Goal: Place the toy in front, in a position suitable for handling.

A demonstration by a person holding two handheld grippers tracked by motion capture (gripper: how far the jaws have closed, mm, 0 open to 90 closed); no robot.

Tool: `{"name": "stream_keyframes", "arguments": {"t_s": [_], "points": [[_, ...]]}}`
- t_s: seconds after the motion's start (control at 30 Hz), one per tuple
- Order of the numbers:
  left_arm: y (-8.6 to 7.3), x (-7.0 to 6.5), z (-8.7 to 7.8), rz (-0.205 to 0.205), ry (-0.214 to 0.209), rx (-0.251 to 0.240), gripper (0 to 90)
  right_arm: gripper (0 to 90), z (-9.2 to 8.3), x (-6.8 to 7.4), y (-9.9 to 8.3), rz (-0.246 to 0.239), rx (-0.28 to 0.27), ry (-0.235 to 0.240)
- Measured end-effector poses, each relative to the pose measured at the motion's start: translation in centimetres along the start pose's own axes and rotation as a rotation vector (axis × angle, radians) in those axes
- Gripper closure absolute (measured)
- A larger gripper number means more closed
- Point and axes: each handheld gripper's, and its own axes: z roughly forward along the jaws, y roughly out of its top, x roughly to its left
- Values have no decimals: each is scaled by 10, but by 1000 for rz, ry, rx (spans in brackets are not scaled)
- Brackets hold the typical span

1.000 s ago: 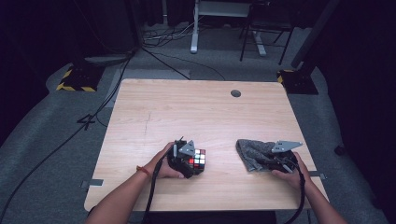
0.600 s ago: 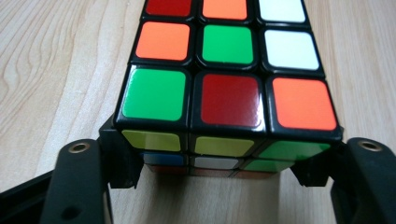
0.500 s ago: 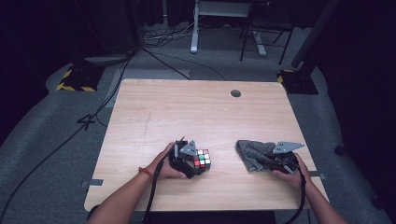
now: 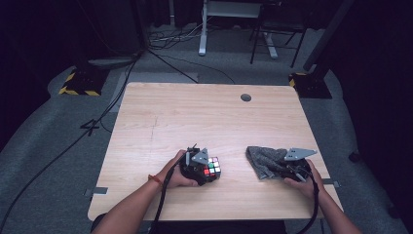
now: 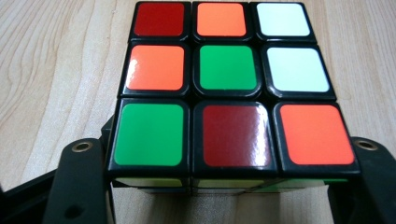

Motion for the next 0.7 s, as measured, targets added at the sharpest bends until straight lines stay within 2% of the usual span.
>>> {"name": "stream_keyframes", "arguments": {"t_s": [0.03, 0.1, 0.27, 0.4, 0.5, 0.6, 0.7], "points": [[1, -1, -1, 10, 11, 10, 336, 768, 0, 0, 0, -4, -2, -3], [3, -2, -7, 13, 32, -4, 336, 775, -2, 2, 1, -12, -8, 1], [9, -4, -21, 8, 48, -49, 337, 781, -4, 3, 2, -11, -26, 14], [13, -5, -27, 19, 64, -57, 337, 784, -9, 3, 5, -8, -54, 14], [14, -3, -29, 9, 58, -59, 337, 785, -12, 4, 7, -9, -68, 10], [13, 0, -31, -36, 37, -64, 337, 785, -13, 4, 9, -14, -71, 7], [13, 3, -31, -50, 42, -57, 337, 785, -15, 4, 11, -17, -76, 1]]}}
